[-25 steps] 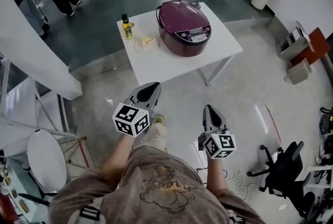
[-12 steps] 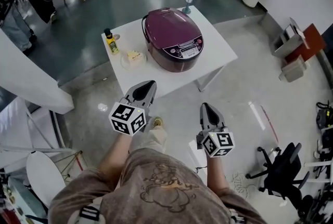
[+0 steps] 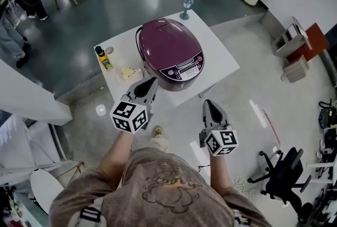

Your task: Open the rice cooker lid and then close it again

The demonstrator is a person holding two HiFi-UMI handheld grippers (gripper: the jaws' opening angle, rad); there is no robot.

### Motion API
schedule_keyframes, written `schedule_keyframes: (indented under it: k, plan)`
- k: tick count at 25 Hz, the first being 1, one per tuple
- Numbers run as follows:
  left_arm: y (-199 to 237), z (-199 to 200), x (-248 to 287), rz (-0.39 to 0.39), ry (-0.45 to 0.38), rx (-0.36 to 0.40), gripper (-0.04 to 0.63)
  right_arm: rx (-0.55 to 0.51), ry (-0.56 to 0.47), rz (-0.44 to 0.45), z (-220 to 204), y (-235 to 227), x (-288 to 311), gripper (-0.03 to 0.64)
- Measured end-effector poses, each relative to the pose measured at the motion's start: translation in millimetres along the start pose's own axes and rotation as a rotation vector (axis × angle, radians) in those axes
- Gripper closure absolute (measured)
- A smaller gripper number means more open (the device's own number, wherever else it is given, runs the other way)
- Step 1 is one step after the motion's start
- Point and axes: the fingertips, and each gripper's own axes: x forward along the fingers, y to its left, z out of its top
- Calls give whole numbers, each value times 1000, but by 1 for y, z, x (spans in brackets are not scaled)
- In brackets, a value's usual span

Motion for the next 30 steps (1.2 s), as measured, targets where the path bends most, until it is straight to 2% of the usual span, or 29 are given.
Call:
schedule_keyframes:
  k: [9, 17, 24, 30]
  plan:
    - [41, 17, 58, -20, 3, -1, 574, -20, -12, 6, 24, -20, 71, 615]
    - [62, 15, 77, -9, 24, -13, 574, -21, 1, 24, 28, -26, 105, 614]
    - [71, 15, 84, 14, 31, -4, 574, -32, 15, 78, 32, -27, 131, 615]
    - [71, 22, 83, 69, 31, -7, 574, -63, 46, 156, 43, -23, 146, 615]
